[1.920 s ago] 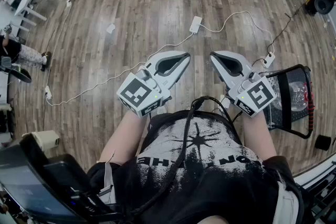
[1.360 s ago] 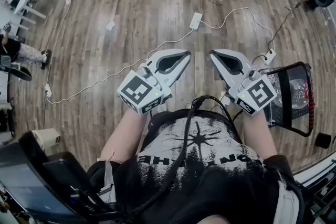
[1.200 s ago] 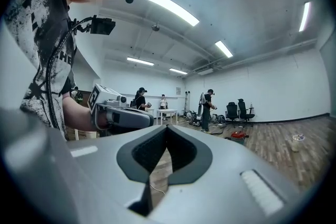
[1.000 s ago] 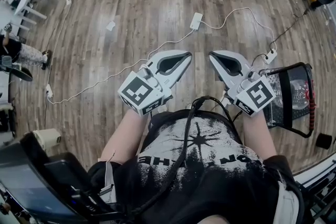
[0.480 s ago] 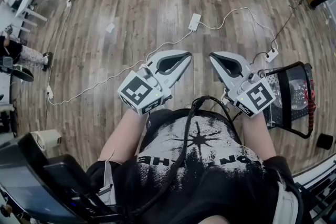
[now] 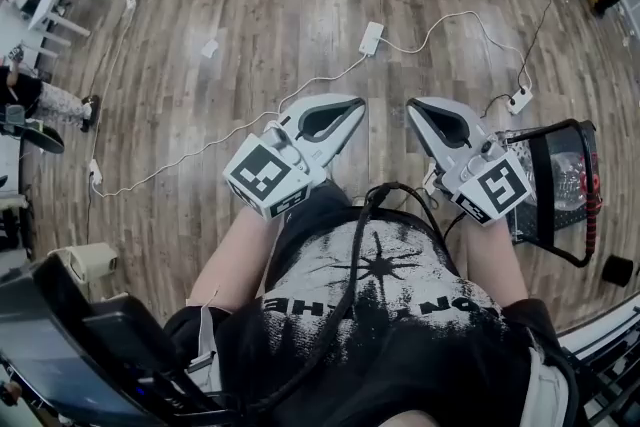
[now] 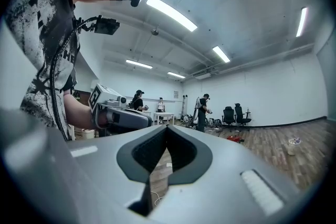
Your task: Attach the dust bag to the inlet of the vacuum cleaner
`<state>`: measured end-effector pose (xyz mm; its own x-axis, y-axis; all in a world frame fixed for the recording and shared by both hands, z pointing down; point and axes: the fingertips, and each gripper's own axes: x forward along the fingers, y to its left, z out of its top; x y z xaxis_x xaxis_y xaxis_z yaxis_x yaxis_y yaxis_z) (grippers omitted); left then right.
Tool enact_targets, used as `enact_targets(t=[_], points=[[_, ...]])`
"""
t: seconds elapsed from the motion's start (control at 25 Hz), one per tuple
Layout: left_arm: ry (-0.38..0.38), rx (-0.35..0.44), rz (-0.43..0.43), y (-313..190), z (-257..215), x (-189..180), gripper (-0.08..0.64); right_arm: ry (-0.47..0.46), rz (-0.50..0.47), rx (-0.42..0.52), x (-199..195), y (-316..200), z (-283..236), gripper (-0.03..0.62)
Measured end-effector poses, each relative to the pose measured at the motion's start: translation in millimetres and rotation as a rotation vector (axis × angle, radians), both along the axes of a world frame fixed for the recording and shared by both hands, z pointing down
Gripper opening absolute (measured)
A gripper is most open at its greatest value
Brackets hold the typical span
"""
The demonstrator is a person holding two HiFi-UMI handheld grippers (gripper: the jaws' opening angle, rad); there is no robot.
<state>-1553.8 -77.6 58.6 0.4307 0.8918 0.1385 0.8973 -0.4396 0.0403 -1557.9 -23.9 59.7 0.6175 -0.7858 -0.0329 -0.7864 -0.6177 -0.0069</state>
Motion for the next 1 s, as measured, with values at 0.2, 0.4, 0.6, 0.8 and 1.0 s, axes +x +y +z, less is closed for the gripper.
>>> enact_targets(t=[0.2,0.4,0.6,0.8,1.0], points=[[-0.022,-0.014,0.014,-7.4,6.2,21.8,0.0,-0.019,0.016,-0.022,21.3,-8.0,7.0,0.008],[-0.039,-0.015,0.04,-12.7,13.3,62.1,0.0,-0.036,0.03,-0.034,59.0,-16.1,13.2,0.008],[-0.025,-0.013,0.071,-22.5,8.6,113.3,0.0,-0.033,0.049,-0.041,113.2,-30.0,8.5,0.008],[-0.011,-0.022,0.103,-35.3,-0.4,167.9,0.0,-0.013,0.077,-0.052,168.3,-43.9,-4.5,0.008],[-0.015,-0.029,0.139,-47.8,0.4,210.6,0.0,-0.017,0.111,-0.059,209.0,-57.2,-5.5,0.008]])
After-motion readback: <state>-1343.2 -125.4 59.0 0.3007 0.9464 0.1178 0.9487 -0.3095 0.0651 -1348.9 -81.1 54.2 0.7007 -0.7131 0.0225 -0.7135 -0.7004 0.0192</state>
